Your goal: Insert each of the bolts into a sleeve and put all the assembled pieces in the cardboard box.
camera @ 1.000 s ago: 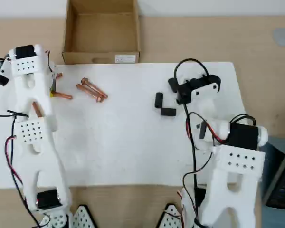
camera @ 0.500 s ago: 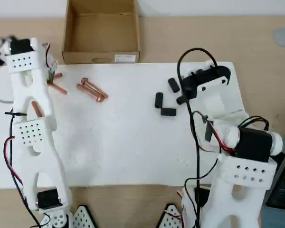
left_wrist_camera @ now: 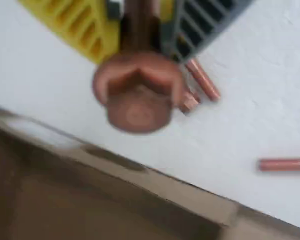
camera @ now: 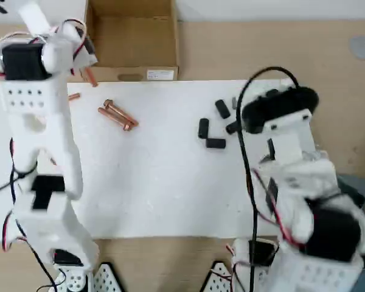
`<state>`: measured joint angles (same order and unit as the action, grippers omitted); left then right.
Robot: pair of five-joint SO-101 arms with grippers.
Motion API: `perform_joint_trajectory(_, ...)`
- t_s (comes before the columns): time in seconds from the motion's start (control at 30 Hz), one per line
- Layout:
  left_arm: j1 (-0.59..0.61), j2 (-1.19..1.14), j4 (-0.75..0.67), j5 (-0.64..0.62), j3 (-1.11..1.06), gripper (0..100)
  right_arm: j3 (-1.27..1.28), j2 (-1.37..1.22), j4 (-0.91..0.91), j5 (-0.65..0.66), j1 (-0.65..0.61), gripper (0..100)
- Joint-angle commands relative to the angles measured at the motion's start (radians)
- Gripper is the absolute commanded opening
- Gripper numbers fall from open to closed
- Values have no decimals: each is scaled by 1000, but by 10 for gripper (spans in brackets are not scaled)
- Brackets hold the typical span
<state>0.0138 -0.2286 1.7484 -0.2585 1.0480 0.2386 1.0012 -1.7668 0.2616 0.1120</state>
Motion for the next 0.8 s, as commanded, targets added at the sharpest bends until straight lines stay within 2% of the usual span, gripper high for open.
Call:
perform_joint_trajectory(0.0, -94, 285, 8, 11, -230, 1, -47, 65, -14, -35, 48, 10)
perform_joint_trajectory(0.23, -245, 702, -26, 5, -744, 1, 104, 142, 51, -140, 107, 9)
perform_joint_trajectory(0.47, -233, 1055, -293, 5, -1272, 1, 374, 314, 226, -261, 97, 9)
perform_joint_trajectory(0.6, -233, 1237, -428, 5, -1527, 1, 521, 433, 293, -311, 13, 9)
perform_joint_trajectory(0.77, -232, 1415, -519, 3, -1752, 1, 661, 558, 364, -371, -137, 9)
